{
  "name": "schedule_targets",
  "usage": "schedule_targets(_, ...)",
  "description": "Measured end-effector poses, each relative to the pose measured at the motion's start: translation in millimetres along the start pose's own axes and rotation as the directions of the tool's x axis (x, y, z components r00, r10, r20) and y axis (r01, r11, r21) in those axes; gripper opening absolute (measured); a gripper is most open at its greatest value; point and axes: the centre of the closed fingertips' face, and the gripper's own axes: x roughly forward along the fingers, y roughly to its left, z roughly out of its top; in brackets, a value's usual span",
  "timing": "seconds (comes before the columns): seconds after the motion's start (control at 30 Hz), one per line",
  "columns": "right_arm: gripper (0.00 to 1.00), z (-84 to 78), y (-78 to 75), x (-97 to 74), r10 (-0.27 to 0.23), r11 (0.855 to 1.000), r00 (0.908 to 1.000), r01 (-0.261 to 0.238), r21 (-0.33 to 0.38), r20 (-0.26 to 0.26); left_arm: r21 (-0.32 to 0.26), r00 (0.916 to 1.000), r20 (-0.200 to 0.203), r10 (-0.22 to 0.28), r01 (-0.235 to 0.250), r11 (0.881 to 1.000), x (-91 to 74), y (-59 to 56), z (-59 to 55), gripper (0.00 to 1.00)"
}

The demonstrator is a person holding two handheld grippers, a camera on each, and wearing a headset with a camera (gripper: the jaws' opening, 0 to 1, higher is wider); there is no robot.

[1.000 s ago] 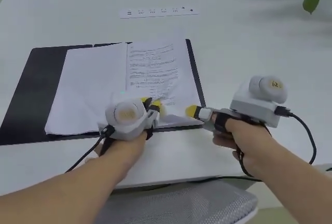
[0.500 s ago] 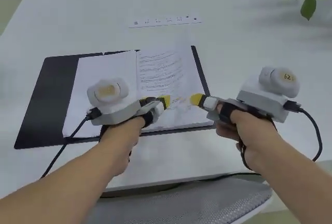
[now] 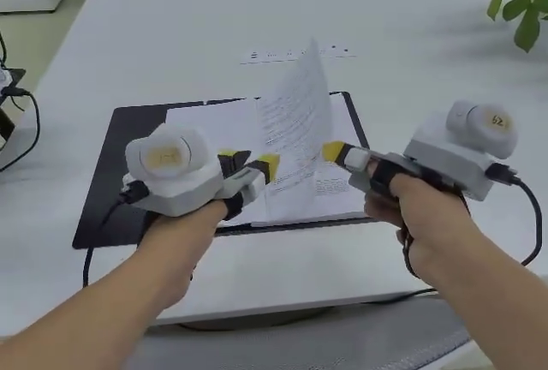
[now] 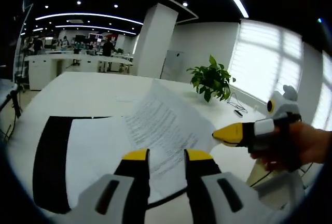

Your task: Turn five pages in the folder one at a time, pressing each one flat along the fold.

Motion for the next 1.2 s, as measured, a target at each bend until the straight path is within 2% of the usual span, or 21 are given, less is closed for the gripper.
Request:
schedule_targets(0.23,0.0,-3.1,27.3,6.1,0.014,0.999,0.9999,-0.014,-0.036,0.006,0.069,0.9996,0.013,0.025,-0.026,0.997,-29.6,22.4,13.9,0.28)
schedule_targets(0.47,0.0,-10.6,50.7,17.1,0.024,0.997,0.9995,-0.025,-0.077,-0.02,0.072,0.9984,0.022,0.052,-0.054,0.996,-52.4,42.0,15.6,0.3)
schedule_targets(0.63,0.0,-18.8,68.1,28.7,0.039,0.994,0.9982,-0.044,-0.103,-0.045,0.075,0.9976,0.031,0.063,-0.065,0.995,-63.4,50.6,17.0,0.3)
schedule_targets(0.7,0.0,-23.5,75.1,34.1,0.049,0.992,0.9972,-0.055,-0.111,-0.056,0.079,0.9968,0.033,0.072,-0.075,0.994,-68.5,59.6,19.0,0.31)
schedule_targets(0.8,0.0,-29.9,82.6,41.5,0.056,0.991,0.9957,-0.065,-0.12,-0.073,0.09,0.9956,0.041,0.085,-0.088,0.992,-76.9,66.7,21.1,0.31)
schedule_targets(1.0,0.0,-43.4,95.7,55.0,0.067,0.987,0.9923,-0.081,-0.139,-0.104,0.09,0.9934,0.052,0.103,-0.107,0.99,-93.6,79.6,22.2,0.31)
schedule_targets(1.2,0.0,-62.7,108.5,71.4,0.06,0.981,0.9858,-0.087,-0.171,-0.157,0.094,0.9898,0.039,0.137,-0.141,0.986,-106.4,98.6,13.8,0.3)
